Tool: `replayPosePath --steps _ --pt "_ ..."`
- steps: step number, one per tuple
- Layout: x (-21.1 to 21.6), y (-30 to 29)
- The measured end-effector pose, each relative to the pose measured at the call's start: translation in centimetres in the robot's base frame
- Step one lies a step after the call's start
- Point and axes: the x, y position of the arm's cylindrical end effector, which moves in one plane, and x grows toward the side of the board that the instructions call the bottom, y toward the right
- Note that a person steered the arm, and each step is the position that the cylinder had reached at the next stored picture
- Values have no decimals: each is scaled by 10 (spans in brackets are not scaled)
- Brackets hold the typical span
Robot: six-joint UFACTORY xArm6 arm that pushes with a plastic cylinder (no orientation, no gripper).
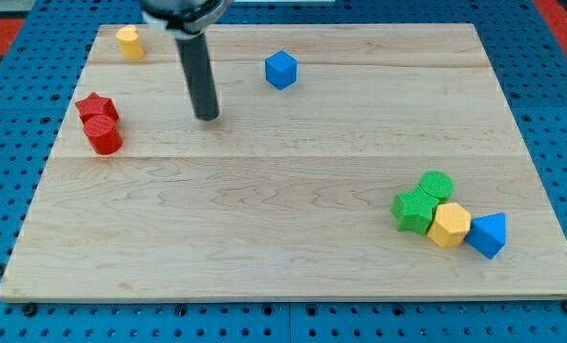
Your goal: Slide the blue cube to the center
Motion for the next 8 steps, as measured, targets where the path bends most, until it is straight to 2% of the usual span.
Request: replayPosePath --steps 1,2,3,4,5,6,7,8 --pt "-45 3" --pt "-69 36" --pt "-42 125" --pt "13 170" --pt "14 159" --pt "-18 102" --pt "-80 100" --pt "-97 147"
